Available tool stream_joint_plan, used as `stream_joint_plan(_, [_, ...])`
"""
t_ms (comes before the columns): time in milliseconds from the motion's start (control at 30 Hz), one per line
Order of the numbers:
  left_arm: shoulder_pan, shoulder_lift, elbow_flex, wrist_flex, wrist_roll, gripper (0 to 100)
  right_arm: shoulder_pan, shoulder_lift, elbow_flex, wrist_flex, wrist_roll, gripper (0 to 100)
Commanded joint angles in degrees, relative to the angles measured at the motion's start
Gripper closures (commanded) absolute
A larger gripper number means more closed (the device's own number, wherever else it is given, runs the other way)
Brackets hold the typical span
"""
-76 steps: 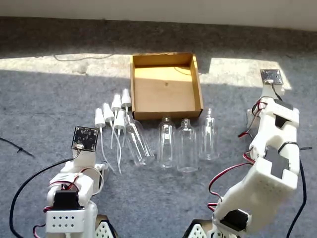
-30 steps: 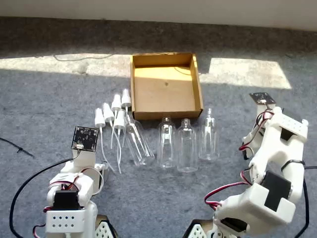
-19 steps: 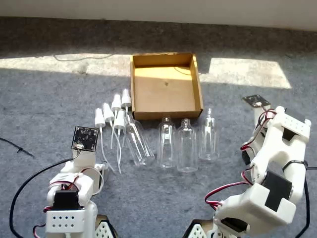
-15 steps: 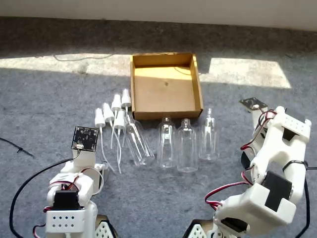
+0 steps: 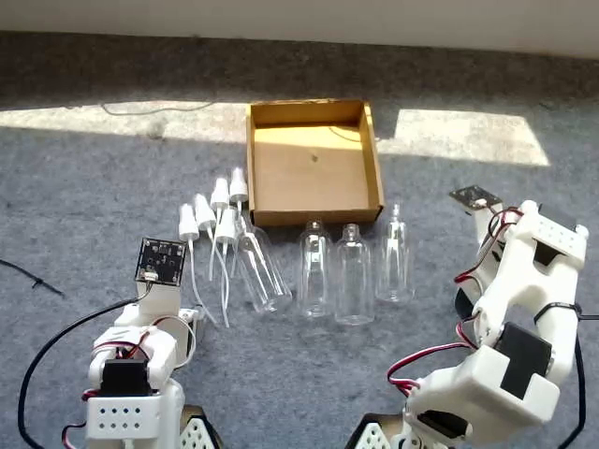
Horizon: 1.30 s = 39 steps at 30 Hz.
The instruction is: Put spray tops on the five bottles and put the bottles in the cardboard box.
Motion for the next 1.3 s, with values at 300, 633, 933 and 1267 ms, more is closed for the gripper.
stream_joint_plan(300, [0.75,-0.48,1.27,0.44,-0.26,82,0.48,-0.22,3.3,-4.35,3.6,75.9])
stream_joint_plan(633, [0.75,-0.48,1.27,0.44,-0.26,82,0.48,-0.22,3.3,-4.35,3.87,67.1])
stream_joint_plan(933, [0.75,-0.48,1.27,0.44,-0.26,82,0.4,-0.31,4.79,-4.0,7.82,68.4])
stream_joint_plan(1267, [0.75,-0.48,1.27,0.44,-0.26,82,1.71,-0.22,6.29,-5.58,8.26,68.5])
